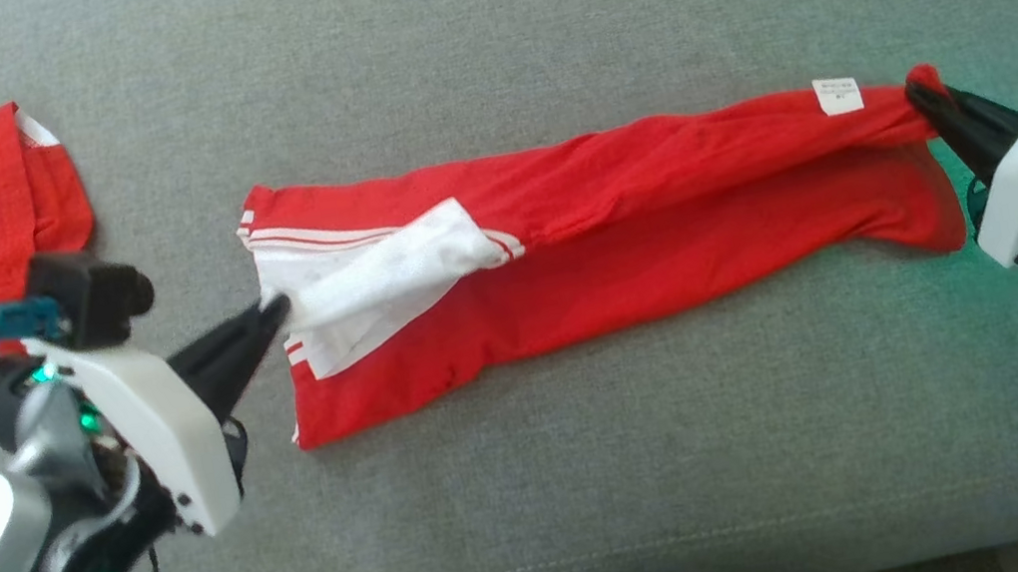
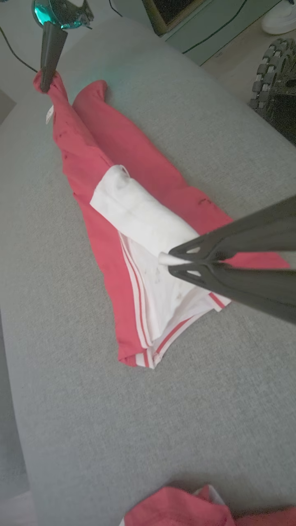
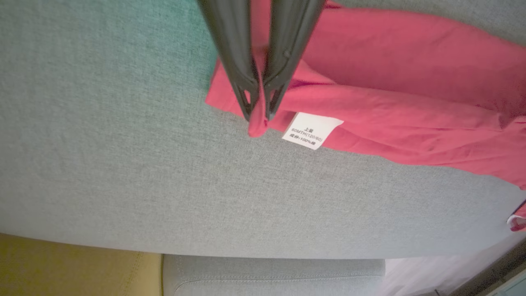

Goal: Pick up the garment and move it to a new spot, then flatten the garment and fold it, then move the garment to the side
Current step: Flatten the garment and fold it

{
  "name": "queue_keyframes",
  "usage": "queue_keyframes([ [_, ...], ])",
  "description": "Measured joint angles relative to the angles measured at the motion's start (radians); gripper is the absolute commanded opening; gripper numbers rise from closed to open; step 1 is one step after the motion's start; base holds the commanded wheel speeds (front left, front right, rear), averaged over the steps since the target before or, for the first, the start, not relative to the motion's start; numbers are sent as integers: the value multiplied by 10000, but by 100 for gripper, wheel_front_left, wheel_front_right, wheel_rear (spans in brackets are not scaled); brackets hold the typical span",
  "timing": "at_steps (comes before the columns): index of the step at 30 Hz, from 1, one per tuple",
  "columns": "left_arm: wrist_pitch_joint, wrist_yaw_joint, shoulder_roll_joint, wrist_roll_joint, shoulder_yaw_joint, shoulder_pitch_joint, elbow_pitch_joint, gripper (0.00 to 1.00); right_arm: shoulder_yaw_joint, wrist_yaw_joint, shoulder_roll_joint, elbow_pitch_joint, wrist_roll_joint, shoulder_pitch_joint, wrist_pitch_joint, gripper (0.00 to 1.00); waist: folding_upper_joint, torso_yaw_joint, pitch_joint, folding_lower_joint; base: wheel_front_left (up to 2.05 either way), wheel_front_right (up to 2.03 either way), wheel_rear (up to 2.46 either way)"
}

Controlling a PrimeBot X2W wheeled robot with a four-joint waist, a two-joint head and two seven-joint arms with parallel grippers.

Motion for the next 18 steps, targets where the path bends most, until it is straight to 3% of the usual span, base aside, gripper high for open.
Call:
queue_keyframes([
  [4,209,38,50,-25,-265,155,-157,0,128,0,-136,-109,81,90,268,0,0,-45,-60,0,0,0,0],
  [6,215,35,50,21,-362,187,-161,0,163,0,-163,-148,81,135,332,71,0,-60,-76,0,0,0,0],
  [7,230,35,50,111,-451,228,-157,0,196,0,-169,-153,81,173,366,100,0,-79,-92,0,0,0,0],
  [9,299,33,61,322,-673,317,-115,0,232,0,-169,-151,82,190,493,100,0,-137,-133,0,0,0,0],
  [10,301,35,56,328,-740,384,-75,42,230,0,-171,-148,109,193,583,100,0,-167,-166,0,0,0,0],
  [11,301,40,54,330,-775,465,-40,100,226,0,-184,-144,144,199,646,100,0,-196,-201,0,0,0,0],
  [18,-349,474,-82,500,-623,739,280,100,-213,0,-391,113,54,518,767,100,0,-321,-565,0,0,0,0],
])
